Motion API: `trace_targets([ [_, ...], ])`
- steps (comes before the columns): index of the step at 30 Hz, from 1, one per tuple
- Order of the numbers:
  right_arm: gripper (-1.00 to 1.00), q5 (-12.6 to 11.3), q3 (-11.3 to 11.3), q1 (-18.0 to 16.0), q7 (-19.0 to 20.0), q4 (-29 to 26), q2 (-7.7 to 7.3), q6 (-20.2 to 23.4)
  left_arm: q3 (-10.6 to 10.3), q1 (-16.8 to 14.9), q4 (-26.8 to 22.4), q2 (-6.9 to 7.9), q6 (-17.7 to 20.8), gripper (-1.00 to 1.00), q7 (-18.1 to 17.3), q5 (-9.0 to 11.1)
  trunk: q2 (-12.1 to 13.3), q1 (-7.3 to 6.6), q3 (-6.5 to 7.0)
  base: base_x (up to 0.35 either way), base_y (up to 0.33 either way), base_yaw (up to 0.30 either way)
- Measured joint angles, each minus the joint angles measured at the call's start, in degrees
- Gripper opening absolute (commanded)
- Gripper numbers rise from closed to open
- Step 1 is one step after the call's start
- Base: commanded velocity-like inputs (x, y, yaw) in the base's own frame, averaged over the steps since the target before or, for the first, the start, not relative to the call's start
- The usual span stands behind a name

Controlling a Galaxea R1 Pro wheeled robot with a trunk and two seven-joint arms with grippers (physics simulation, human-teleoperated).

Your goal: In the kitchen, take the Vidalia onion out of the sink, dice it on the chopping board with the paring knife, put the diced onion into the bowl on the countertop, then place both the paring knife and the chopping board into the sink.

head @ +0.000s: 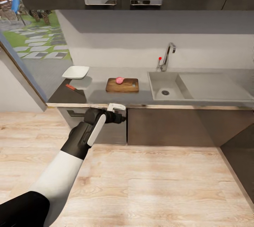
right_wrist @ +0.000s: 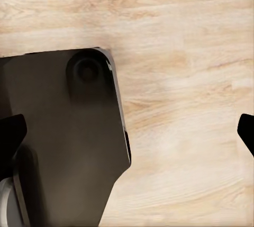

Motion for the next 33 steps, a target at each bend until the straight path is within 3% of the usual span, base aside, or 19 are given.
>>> trace_targets([
  [9, 1.0, 0.07, -0.04, 0.0, 0.06, -0.11, -0.01, -0.02, 0.02, 0.0, 9.52, 0.28, -0.68, 1.0, -0.08, -0.12, 0.01, -0.02, 0.0, -0.031, 0.0, 0.0],
  [13, 1.0, 0.13, -0.02, 0.0, 0.09, -0.41, -0.09, -0.06, 0.03, 0.16, 11.97, 0.81, -4.24, 1.0, -0.06, -0.12, 0.01, -0.02, 0.0, -0.002, 0.0, 0.0],
  [17, 1.0, 0.22, -0.01, 0.0, 0.13, -0.96, -0.21, -0.29, 0.05, 0.69, 15.7, 1.2, -11.04, 1.0, 0.02, -0.17, 0.01, -0.02, 0.0, 0.0, 0.0, 0.0],
  [22, 1.0, 0.31, -0.05, 0.0, 0.12, -3.05, -0.46, -0.42, 0.12, 0.98, 24.93, 1.28, -21.33, 1.0, -0.06, -0.17, 0.01, -0.02, 0.0, 0.0, 0.0, 0.0],
  [26, 1.0, 0.31, -0.07, 0.0, 0.11, -3.62, -0.56, -0.26, 0.18, 1.28, 30.21, 1.26, -27.27, 1.0, -0.13, -0.12, 0.01, -0.02, 0.0, 0.0, 0.0, 0.0],
  [28, 1.0, 0.37, -0.07, 0.0, 0.1, -3.75, -0.6, -0.15, 0.23, 1.54, 37.47, 0.89, -33.06, 1.0, -0.75, -0.1, 0.01, -0.02, -0.01, 0.0, 0.0, 0.0],
  [33, 1.0, 0.4, -0.08, -0.07, 0.07, -3.77, -0.67, -0.09, 0.21, 1.65, 55.32, 0.06, -47.42, 1.0, -6.09, -0.18, 0.01, -0.02, -0.01, 0.0, 0.0, 0.0],
])
